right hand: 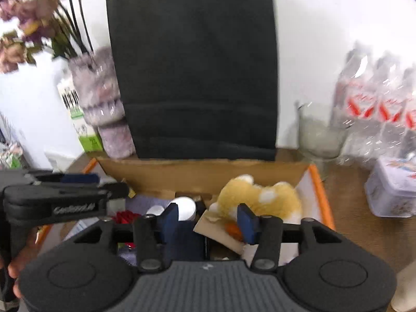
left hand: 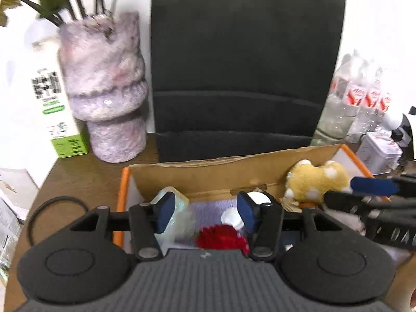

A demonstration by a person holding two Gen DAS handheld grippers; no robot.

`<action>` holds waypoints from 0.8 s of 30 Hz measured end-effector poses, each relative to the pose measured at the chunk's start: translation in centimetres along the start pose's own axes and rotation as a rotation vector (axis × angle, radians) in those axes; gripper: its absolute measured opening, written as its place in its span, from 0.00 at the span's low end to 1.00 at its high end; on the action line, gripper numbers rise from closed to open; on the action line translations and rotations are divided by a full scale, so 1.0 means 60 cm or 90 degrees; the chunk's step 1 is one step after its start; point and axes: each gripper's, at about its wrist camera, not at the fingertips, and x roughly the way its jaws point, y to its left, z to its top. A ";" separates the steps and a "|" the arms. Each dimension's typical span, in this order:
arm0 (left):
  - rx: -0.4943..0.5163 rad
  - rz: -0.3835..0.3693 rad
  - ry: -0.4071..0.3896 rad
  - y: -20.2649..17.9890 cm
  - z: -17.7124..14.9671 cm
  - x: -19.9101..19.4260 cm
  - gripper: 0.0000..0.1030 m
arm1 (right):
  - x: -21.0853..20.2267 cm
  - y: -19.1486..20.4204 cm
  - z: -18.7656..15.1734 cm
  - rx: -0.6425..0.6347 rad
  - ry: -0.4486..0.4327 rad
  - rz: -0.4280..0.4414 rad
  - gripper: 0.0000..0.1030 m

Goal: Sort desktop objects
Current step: 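Carry the sponge block and orange toy into the box and open both grippers, then withdraw both open grippers from the box back over the desk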

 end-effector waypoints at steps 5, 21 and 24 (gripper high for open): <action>-0.018 -0.002 -0.013 -0.009 -0.012 -0.094 0.69 | -0.085 -0.005 -0.005 0.018 -0.032 0.002 0.60; -0.061 0.002 -0.067 -0.060 -0.257 -0.335 0.94 | -0.298 0.049 -0.211 -0.009 -0.077 -0.074 0.79; -0.057 0.009 -0.097 -0.070 -0.327 -0.387 0.96 | -0.334 0.068 -0.284 -0.012 -0.087 -0.079 0.81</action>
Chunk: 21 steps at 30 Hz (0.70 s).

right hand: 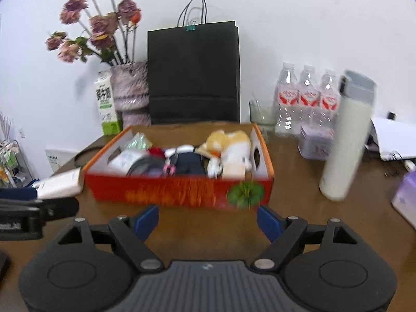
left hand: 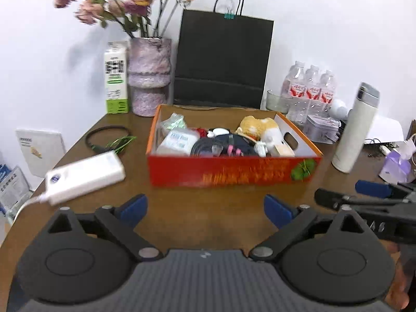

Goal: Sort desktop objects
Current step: 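Withdraw both open grippers from the box back over the desk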

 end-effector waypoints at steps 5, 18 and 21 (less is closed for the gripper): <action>0.000 0.021 -0.026 0.000 -0.091 -0.069 0.98 | -0.069 0.017 -0.108 -0.017 0.009 0.011 0.82; -0.040 0.007 0.040 0.018 -0.204 -0.118 1.00 | -0.179 0.045 -0.230 -0.046 -0.002 0.015 0.83; -0.027 0.010 0.035 0.013 -0.201 -0.106 1.00 | -0.174 0.054 -0.226 -0.048 -0.004 0.025 0.91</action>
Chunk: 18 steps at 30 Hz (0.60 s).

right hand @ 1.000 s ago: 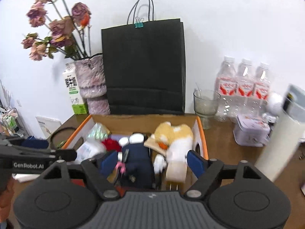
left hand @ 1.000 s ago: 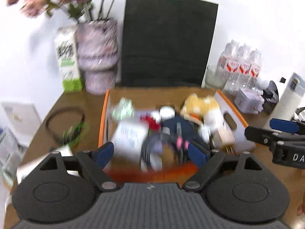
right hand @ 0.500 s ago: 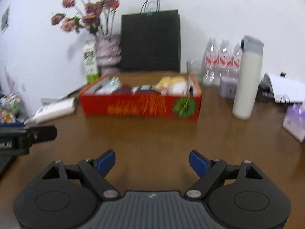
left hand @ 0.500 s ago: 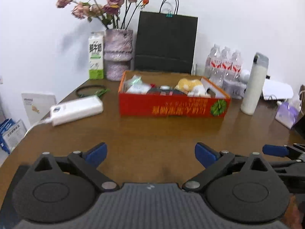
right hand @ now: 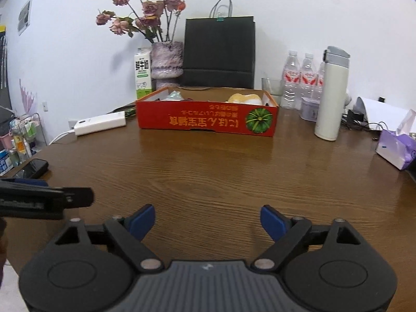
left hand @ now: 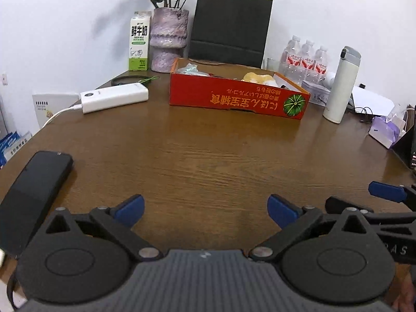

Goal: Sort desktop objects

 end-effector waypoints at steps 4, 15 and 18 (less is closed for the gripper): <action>0.029 0.007 0.022 -0.010 0.012 0.044 1.00 | 0.029 0.006 0.005 -0.018 0.004 -0.022 0.92; 0.063 0.035 0.045 -0.017 0.049 0.153 1.00 | 0.143 -0.028 0.046 0.032 0.070 -0.041 0.93; 0.054 0.033 0.041 -0.011 0.056 0.163 1.00 | 0.159 -0.028 0.052 0.027 0.075 -0.038 0.94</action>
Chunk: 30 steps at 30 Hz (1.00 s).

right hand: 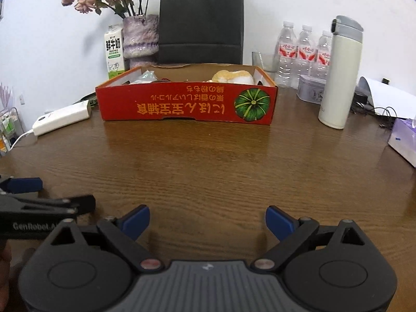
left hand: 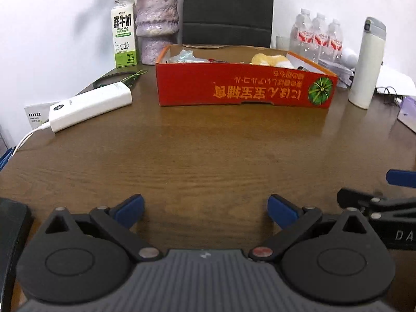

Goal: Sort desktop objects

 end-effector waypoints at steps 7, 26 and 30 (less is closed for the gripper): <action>0.012 -0.003 0.004 -0.007 0.019 0.027 1.00 | 0.033 -0.004 0.014 0.004 0.010 -0.002 0.99; 0.010 0.000 0.005 -0.007 0.020 0.026 1.00 | 0.044 -0.008 0.015 0.015 0.019 -0.010 1.00; 0.007 0.002 0.005 -0.006 0.018 0.023 1.00 | 0.044 -0.008 0.015 0.015 0.019 -0.010 1.00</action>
